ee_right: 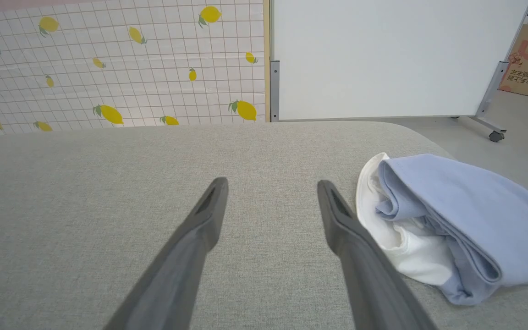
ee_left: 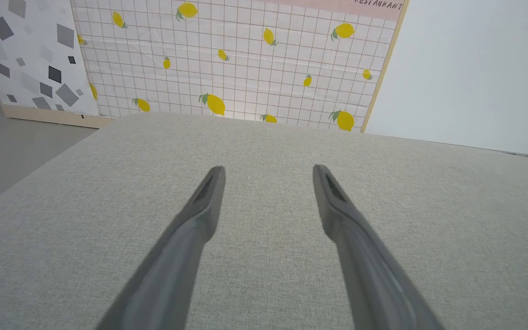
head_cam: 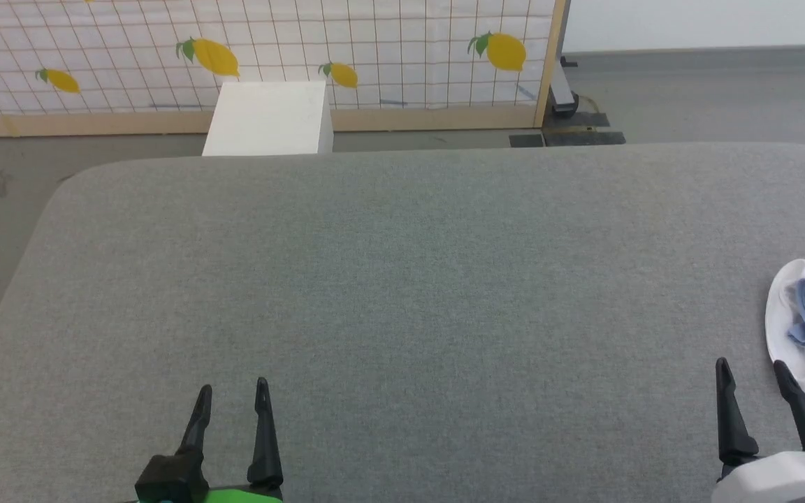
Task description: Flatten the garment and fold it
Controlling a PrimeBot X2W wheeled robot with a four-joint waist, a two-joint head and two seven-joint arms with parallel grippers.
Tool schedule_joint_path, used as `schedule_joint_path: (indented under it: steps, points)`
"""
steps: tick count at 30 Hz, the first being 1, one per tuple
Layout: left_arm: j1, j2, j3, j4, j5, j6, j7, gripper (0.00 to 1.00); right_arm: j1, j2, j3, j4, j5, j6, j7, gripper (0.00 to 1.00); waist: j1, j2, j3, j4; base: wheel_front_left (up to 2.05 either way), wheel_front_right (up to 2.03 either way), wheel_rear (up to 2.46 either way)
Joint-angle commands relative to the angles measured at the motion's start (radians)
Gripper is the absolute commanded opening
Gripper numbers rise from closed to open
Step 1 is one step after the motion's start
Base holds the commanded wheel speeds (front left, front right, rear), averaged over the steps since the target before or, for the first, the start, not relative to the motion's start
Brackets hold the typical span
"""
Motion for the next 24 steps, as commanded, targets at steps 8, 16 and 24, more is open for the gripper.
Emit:
schedule_joint_path:
  steps: [8, 16, 24]
  points:
    - [-0.031, -0.012, 0.014, -0.001, 0.025, -0.009, -0.005, 1.00, -0.032, 0.003, -0.001, 0.001, 0.008, -0.002, -0.009, 1.00, 0.0001, 0.0000, 0.018, 0.001, 0.00, 0.00, 0.00]
    - [-0.015, -0.010, 0.014, 0.002, 0.019, -0.006, 0.004, 0.00, -0.022, 0.000, 0.001, 0.000, 0.004, 0.000, 0.002, 0.00, 0.0001, 0.0000, 0.018, 0.002, 0.00, 0.00, 0.00]
    - [-0.025, -0.010, 0.023, 0.004, 0.032, -0.013, 0.020, 0.00, -0.028, 0.000, 0.015, -0.003, 0.001, 0.000, 0.009, 0.00, 0.0001, 0.0000, 0.017, 0.006, 0.00, 0.00, 0.00]
